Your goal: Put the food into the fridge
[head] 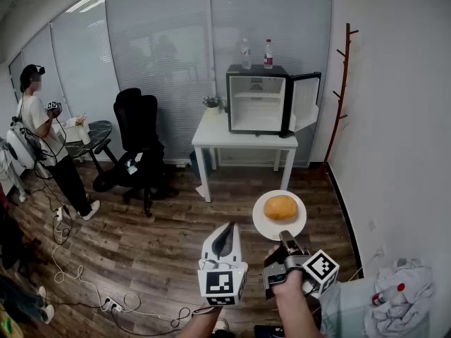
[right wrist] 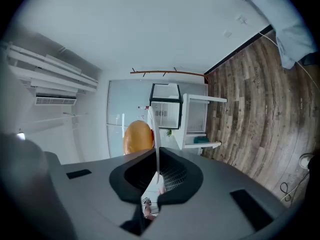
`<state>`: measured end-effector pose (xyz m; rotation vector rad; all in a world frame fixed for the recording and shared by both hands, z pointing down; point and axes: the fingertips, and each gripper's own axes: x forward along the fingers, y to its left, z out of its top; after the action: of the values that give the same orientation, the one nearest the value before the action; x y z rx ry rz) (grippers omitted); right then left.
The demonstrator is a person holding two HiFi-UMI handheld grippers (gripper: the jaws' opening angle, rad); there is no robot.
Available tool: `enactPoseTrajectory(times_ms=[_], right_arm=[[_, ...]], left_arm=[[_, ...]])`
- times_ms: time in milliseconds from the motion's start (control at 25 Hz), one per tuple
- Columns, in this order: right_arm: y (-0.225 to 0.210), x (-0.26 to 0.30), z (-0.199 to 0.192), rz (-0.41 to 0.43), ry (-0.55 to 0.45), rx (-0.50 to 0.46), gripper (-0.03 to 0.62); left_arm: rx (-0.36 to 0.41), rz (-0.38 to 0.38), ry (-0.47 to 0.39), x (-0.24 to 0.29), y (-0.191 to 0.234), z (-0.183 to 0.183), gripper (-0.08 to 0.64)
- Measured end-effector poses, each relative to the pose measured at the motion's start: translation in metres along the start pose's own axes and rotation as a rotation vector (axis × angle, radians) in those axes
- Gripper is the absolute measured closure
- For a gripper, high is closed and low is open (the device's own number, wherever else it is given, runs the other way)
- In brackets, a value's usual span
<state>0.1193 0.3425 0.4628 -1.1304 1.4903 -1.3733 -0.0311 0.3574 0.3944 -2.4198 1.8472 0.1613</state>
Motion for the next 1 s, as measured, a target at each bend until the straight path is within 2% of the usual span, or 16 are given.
enactPoseTrajectory(times_ms=[480, 1000], right_arm=[[-0.002, 0.021, -0.001, -0.015, -0.005, -0.005, 0.557], [0.006, 0.074, -0.043, -0.018, -0.034, -0.024, 0.557]], left_arm=[[-0.012, -0.001, 0.002, 0.017, 0.014, -0.006, 0.534], [-0.023, -0.018, -0.013, 0.042, 0.086, -0.011, 0.534]])
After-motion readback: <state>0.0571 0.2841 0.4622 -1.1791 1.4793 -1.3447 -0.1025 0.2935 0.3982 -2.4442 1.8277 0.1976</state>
